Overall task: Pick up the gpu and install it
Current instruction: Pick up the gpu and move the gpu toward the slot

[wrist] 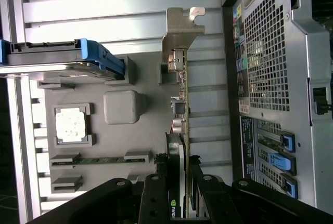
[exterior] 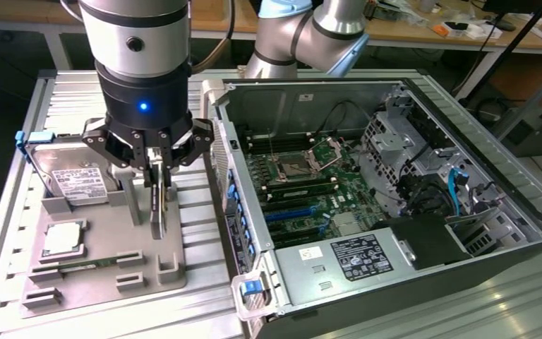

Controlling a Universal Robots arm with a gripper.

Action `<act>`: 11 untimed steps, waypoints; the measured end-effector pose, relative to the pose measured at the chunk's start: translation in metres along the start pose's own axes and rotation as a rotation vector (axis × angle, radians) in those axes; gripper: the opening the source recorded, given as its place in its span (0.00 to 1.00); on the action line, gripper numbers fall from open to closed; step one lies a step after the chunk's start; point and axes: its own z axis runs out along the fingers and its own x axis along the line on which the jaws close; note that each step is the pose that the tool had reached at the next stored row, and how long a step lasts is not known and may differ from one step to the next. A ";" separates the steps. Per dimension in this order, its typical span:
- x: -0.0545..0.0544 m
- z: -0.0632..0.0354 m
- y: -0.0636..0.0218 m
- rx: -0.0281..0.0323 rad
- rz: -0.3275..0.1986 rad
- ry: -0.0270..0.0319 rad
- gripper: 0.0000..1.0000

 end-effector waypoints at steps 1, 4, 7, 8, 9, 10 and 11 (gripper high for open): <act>0.000 -0.0004 0.0000 0.0000 0.000 0.0000 0.27; 0.000 -0.0016 0.0001 0.0000 0.000 0.0000 0.27; 0.000 -0.0028 0.0001 -0.0001 0.000 0.0000 0.27; 0.000 -0.0031 0.0001 -0.0001 0.000 -0.0001 0.27; 0.000 -0.0034 0.0001 0.0000 0.000 -0.0001 0.27; 0.000 -0.0038 0.0002 0.0000 0.000 0.0000 0.27; 0.000 -0.0042 0.0002 0.0000 0.000 0.0000 0.27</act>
